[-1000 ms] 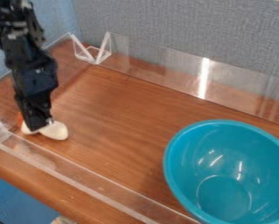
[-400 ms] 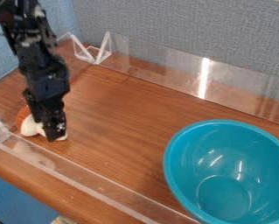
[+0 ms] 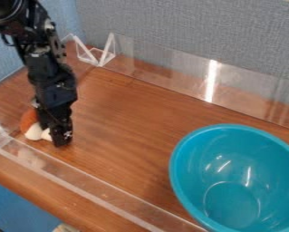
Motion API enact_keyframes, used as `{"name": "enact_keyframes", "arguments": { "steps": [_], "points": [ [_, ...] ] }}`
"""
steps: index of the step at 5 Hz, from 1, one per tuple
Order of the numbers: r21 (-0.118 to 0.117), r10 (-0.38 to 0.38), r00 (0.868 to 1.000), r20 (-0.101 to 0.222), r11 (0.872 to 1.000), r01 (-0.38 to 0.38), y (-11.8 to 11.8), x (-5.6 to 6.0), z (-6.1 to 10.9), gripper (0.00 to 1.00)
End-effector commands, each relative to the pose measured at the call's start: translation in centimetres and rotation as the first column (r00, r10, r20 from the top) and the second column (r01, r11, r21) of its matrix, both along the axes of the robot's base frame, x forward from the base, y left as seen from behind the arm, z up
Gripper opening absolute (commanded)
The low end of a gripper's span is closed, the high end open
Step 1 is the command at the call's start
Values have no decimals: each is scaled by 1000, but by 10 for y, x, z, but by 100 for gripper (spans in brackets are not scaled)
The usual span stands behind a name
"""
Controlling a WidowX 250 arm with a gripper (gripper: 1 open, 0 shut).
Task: Put the mushroom in the blue bowl
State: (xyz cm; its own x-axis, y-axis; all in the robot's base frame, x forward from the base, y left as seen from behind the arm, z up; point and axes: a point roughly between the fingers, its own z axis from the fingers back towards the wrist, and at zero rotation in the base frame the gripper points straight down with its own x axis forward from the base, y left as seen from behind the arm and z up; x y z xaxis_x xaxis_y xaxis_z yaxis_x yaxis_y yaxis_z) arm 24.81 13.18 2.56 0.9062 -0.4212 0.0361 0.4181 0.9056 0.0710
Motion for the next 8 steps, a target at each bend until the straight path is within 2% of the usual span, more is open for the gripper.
{"name": "enact_keyframes", "arguments": {
  "steps": [1,2,3,4,5,6,7,8],
  "points": [
    [8,-2,1000,10,1000,2,1,8,-4,0],
    [8,85,996,30,996,-85,-4,3,27,0],
    [8,159,986,58,987,-160,-11,-3,62,0],
    [8,168,982,91,986,-169,-61,-1,85,0],
    [0,121,985,119,993,-122,-111,0,103,0],
    [-14,15,992,122,1000,-13,-161,8,107,0],
    [-21,-96,989,111,995,99,-212,7,102,0],
    [-22,-206,974,95,978,209,-246,-10,98,0]
  ]
}}
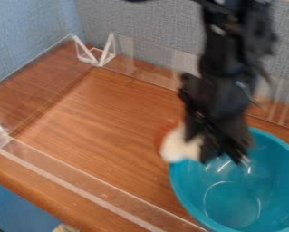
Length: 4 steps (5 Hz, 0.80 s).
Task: Put the mushroom in the blue bowl
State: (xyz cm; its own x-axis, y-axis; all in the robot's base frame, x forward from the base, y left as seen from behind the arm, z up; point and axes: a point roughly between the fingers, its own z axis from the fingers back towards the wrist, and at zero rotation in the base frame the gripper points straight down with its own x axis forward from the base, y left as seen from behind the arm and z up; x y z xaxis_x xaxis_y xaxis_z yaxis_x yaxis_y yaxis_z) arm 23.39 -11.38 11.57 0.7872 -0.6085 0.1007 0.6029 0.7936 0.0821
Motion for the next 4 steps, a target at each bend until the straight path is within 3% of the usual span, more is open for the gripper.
{"name": "enact_keyframes", "arguments": {
  "steps": [1,2,3,4],
  "points": [
    [-17,-73,997,25,997,73,-19,-7,-4,0],
    [-25,-142,990,10,990,142,-29,-19,-20,0],
    [-34,-208,978,1,978,208,-26,-18,-38,0],
    [-32,-256,967,14,966,256,-19,-16,-36,0]
  ]
}}
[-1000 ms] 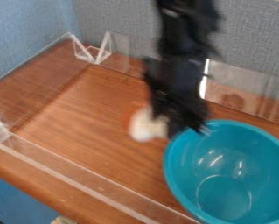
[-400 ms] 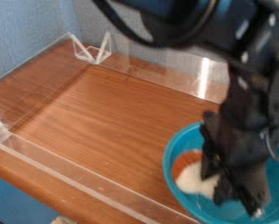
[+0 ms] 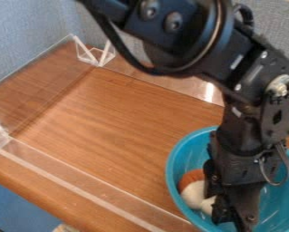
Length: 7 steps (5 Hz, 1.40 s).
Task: Put the mushroom in the blue bowl
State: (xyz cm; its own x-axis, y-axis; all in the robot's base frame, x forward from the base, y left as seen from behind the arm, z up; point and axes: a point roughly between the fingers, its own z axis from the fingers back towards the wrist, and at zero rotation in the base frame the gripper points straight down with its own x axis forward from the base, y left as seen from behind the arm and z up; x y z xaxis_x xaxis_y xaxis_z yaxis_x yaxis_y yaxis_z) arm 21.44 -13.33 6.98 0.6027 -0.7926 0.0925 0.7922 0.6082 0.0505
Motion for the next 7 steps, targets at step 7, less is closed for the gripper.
{"name": "enact_keyframes", "arguments": {
  "steps": [7],
  "points": [
    [-80,125,992,16,989,-123,-2,15,6,100]
  ]
}}
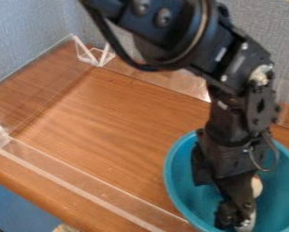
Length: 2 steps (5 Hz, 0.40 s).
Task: Put the mushroom in the blue bowl
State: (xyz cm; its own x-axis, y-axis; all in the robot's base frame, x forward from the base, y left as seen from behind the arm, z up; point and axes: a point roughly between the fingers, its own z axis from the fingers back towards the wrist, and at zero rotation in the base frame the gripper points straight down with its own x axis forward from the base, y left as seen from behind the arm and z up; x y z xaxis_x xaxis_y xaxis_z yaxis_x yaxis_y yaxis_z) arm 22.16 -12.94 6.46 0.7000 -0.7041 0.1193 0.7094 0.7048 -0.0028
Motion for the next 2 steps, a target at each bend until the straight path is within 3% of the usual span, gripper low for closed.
{"name": "enact_keyframes", "arguments": {
  "steps": [1,2],
  "points": [
    [-28,-10,999,44,1000,11,-17,15,9,100],
    [-29,-12,999,37,999,13,-15,19,14,0]
  ]
}}
